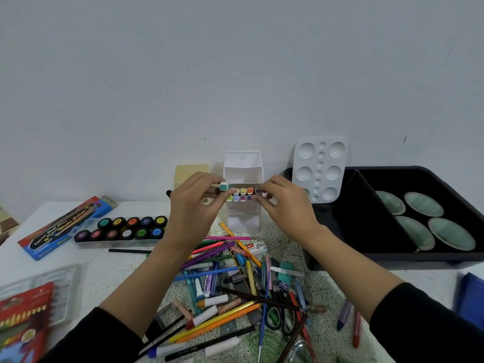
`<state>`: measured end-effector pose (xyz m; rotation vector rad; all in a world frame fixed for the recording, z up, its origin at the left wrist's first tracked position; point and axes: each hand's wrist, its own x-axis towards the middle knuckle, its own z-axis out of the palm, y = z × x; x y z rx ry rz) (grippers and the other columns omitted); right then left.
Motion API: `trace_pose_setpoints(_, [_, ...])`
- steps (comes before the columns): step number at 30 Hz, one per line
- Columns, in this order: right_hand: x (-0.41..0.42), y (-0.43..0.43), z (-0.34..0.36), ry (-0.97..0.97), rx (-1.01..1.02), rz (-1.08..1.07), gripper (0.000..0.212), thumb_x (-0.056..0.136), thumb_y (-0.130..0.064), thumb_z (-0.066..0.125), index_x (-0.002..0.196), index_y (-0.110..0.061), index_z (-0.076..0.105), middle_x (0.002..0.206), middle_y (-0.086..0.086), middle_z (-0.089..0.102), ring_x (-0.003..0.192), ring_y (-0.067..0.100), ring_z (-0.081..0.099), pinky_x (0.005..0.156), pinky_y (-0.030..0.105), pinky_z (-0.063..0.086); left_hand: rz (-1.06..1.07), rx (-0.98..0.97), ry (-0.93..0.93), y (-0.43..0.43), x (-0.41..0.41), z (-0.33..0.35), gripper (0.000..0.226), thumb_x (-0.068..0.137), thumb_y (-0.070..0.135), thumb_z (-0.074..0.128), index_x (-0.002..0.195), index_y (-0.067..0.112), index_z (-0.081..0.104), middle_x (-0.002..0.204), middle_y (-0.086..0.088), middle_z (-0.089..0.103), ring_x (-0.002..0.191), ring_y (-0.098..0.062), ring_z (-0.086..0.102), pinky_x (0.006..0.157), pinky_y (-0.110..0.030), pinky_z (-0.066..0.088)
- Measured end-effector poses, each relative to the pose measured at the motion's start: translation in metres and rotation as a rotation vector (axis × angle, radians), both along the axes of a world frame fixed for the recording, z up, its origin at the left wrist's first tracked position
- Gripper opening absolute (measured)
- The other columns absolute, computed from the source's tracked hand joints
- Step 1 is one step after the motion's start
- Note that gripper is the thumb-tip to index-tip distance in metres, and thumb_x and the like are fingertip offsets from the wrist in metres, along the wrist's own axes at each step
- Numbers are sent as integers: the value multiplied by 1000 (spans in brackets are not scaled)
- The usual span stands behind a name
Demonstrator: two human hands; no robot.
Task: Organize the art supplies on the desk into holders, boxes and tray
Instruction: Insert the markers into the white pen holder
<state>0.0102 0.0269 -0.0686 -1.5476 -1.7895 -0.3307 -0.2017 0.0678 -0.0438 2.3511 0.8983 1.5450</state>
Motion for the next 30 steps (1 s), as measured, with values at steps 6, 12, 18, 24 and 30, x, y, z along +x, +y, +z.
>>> trace_pose_setpoints(6, [-10,6,9,-160,58,45,23,91,-22,66,114,-16,66,113,1,60,107,25,51,79,41,46,-32,-44,2,2,2,2,21,82,18,83,97,8,72,92,1,69,77,-5,65,73,-7,50])
trace_pose_setpoints(12, [-15,19,12,-313,39,-15,21,87,-19,70,108,-15,69,114,-3,68,113,27,49,75,42,40,-80,-66,-38,-2,-6,-1,29,85,24,80,110,11,74,98,1,70,79,-3,70,76,-20,57])
trace_pose_setpoints(18, [-14,26,10,-355,10,-3,12,86,-13,71,97,-16,69,97,-7,72,112,25,50,76,37,28,-73,-34,29,7,-7,1,22,86,18,78,105,8,74,98,-2,70,79,-6,66,75,-14,54])
trace_pose_setpoints(24, [-16,26,18,-282,3,34,34,85,-28,37,82,-16,68,79,-11,69,104,22,46,74,29,13,-54,-28,80,20,-4,-5,17,84,17,80,100,12,77,94,1,63,75,-4,57,66,-16,47])
trace_pose_setpoints(30, [-16,26,19,-243,-1,48,33,82,-27,39,78,-16,70,74,-12,69,102,25,50,75,32,21,-28,-114,128,42,0,-19,23,84,29,78,105,19,77,100,6,55,70,-7,56,64,-28,52])
